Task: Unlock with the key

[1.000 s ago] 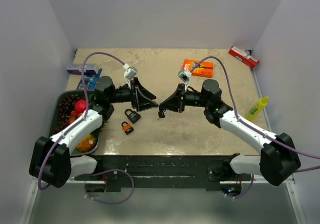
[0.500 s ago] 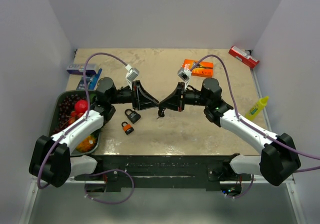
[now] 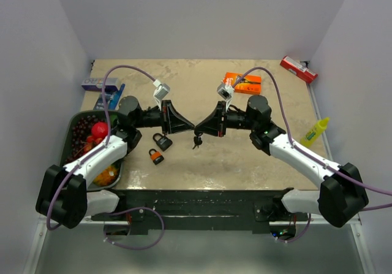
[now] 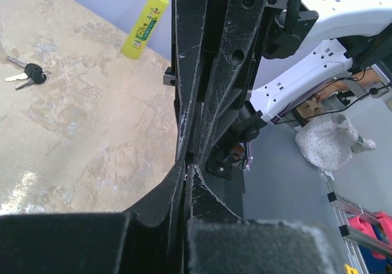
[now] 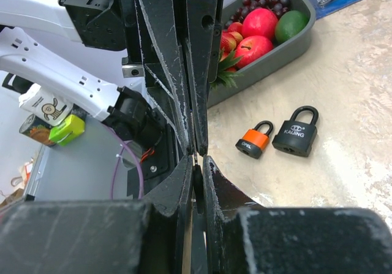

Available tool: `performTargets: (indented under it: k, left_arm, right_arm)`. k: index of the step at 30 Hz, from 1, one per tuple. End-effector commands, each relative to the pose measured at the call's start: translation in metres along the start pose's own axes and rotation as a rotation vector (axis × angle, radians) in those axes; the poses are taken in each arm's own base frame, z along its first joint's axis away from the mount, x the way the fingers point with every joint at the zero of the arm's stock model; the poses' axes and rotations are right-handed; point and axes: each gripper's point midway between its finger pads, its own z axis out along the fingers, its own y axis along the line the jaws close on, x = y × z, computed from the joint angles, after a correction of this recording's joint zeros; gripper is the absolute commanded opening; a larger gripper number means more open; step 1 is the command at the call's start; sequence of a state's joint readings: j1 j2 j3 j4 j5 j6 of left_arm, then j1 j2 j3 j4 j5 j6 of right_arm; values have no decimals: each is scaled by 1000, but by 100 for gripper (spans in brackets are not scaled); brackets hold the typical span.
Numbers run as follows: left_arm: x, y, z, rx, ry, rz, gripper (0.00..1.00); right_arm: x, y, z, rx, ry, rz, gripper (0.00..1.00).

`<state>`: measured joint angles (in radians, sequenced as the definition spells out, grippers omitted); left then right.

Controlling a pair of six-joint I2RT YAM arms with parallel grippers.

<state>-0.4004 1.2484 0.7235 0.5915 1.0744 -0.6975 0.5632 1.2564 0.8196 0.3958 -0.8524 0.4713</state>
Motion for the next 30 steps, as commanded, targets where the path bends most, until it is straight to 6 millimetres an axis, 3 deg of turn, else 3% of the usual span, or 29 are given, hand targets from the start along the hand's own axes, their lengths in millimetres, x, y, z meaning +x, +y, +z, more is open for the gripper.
performTargets:
  k: [1,8,16,19,23,30]
  left_arm:
    - [-4,-11,1,51,-14,50,0]
    - [-3,-11,1,53,1,57,0]
    - [-2,-8,2,43,13,52,0]
    - [-1,-6,2,44,20,45,0]
    - [2,-6,4,49,28,39,0]
    - [5,-7,5,56,40,38,0]
  right_arm:
    - [-17,7,1,-8,-32,-60,0]
    - [-13,13,-2,-29,-11,-55,0]
    - [1,10,-10,18,61,-61,33]
    - [2,9,-12,30,69,-70,40]
    - [2,10,-13,31,68,-77,45]
    - [2,12,-10,2,78,-73,43]
